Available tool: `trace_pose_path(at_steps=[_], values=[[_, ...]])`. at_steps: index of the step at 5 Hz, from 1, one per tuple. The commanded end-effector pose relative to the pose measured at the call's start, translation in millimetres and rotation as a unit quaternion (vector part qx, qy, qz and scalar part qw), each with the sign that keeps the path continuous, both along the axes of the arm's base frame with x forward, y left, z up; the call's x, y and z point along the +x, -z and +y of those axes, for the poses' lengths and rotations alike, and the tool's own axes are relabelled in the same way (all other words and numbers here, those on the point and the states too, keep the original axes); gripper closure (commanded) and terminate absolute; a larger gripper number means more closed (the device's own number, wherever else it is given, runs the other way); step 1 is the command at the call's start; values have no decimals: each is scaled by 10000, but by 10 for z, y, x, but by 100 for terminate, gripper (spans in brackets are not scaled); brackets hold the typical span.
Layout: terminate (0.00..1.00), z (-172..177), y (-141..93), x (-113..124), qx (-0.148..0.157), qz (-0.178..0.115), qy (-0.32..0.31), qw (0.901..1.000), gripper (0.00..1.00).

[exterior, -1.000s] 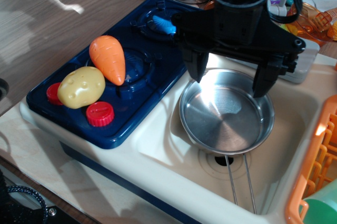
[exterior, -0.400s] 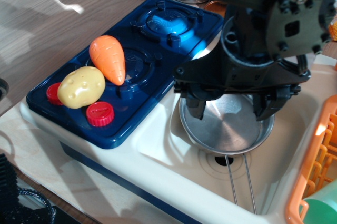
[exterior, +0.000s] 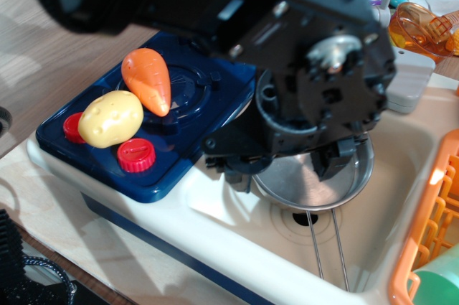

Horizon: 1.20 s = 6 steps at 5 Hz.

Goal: Put pan on stove from sink

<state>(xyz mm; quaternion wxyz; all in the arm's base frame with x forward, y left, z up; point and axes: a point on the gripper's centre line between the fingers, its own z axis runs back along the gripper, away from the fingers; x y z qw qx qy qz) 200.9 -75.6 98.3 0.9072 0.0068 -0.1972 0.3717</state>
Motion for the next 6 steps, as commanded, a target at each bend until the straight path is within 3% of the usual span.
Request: trace_pose_path(at_steps=[1,2,4,5,6], values=[[0,93,51,-10,-190,-358,-184,9990,0],[0,164,149,68,-317,-461,-201,9982,0],[0,187,268,169,-146,-470,-659,9966,0],[0,167,295,163,-108,-450,-794,9958,100],[0,148,259,159,-144,-371,-746,9964,100]])
